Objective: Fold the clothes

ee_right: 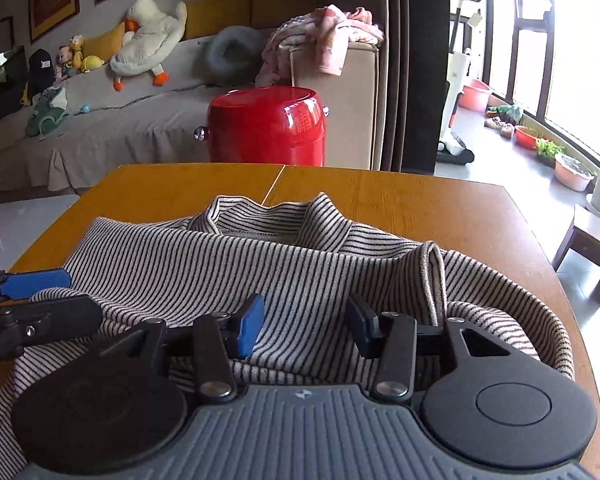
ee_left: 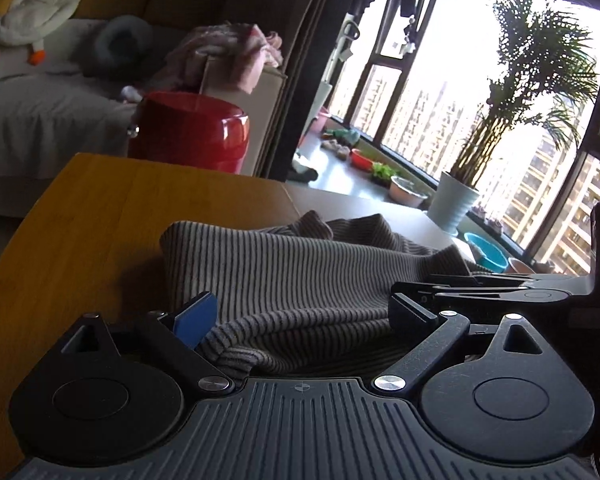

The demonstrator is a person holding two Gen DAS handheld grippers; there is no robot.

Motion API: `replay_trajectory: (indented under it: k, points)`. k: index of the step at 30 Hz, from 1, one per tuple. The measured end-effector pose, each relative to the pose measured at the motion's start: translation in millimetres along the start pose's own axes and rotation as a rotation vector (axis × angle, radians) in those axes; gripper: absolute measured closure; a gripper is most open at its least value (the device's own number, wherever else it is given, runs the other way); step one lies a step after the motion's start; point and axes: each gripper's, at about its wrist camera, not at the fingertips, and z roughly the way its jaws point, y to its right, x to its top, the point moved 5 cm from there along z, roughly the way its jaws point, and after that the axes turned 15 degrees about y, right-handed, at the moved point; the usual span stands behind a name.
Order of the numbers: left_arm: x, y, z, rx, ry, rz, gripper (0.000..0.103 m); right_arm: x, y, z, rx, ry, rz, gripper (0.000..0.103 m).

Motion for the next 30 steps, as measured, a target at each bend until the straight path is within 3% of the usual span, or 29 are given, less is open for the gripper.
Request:
replay_trajectory:
  k: [4,6,10,11,13,17,19,22,24,26,27,30]
  points:
    - [0.4,-0.6,-0.6,0.005,-0.006,0.017,0.007,0.7,2.0,-6.4,0.009,-0.025,-0.031,0.057]
    - [0.0,-0.9,-0.5,0.005,-0.008,0.019,0.007,2.7,5.5,-18.8,-0.028,-0.044,-0.102,0.056]
    - [-0.4,-2.0,0.5,0.006,-0.012,0.012,0.006,5.7,10.3,-70.4,-0.048,-0.038,-0.205,0.052]
    - [-0.9,-1.5,0.7,0.007,-0.013,0.012,0.006,4.8,9.4,-87.6,-0.034,-0.035,-0.230,0.046]
    - [-1.4,-0.7,1.2,0.010,-0.014,0.016,0.006,-2.4,2.5,-121.3,0.019,-0.046,-0.262,0.037]
    - [-2.3,0.5,1.2,0.015,-0.015,0.021,0.005,-35.0,-15.8,-165.8,0.115,-0.120,-0.275,0.033]
    - [-2.7,1.1,1.0,0.018,-0.015,0.023,0.005,-56.5,-24.0,-171.1,0.104,-0.149,-0.335,0.032]
    - [-2.9,0.8,-0.1,0.021,-0.010,0.020,0.005,-58.7,-24.7,-170.4,0.062,-0.099,-0.321,0.031]
    - [-3.1,0.3,-0.6,0.019,-0.010,0.015,0.005,-53.0,-20.0,-165.4,0.027,-0.087,-0.306,0.064]
    - [-3.4,-0.7,-0.8,0.016,-0.008,0.010,0.005,-44.6,-6.1,-156.0,-0.027,-0.085,-0.272,0.077]
    - [-3.6,-1.0,-0.9,0.015,-0.008,0.008,0.005,-39.9,2.7,-151.5,-0.058,-0.084,-0.241,0.097]
    - [-3.8,-0.8,-1.5,0.017,-0.010,0.014,0.005,-27.0,21.8,-143.9,-0.108,-0.070,-0.144,0.101]
